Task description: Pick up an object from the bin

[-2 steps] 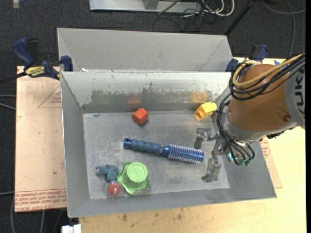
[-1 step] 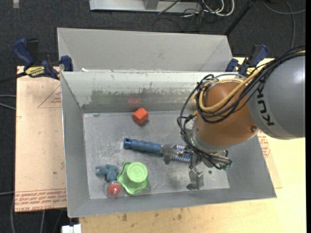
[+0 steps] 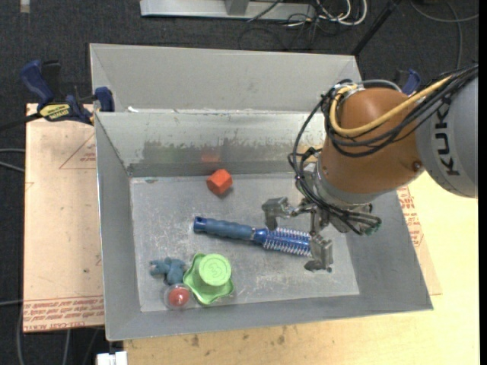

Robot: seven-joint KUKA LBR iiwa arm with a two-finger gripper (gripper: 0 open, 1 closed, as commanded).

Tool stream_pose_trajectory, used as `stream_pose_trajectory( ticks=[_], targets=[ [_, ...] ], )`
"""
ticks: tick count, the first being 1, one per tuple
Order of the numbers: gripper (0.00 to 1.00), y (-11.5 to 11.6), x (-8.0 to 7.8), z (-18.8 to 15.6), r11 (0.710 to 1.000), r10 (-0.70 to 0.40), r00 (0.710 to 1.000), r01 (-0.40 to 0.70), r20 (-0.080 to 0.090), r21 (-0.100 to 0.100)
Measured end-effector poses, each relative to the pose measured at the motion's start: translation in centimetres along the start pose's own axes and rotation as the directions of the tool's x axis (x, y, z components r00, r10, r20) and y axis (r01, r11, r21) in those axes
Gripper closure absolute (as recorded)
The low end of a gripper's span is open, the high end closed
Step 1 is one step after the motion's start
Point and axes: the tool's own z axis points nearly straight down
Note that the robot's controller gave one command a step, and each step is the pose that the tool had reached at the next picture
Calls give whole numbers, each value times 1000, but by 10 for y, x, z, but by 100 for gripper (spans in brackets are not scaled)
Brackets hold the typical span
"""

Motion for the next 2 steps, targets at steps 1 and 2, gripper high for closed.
stream_pose_trajectory(
  ticks=[1, 2],
  targets=[
    [0, -26, -20, 78, 979, 203, 979, -203, -10, -5],
    [0, -90, -39, 127, 962, 273, 962, -273, -6, -1]
  ],
)
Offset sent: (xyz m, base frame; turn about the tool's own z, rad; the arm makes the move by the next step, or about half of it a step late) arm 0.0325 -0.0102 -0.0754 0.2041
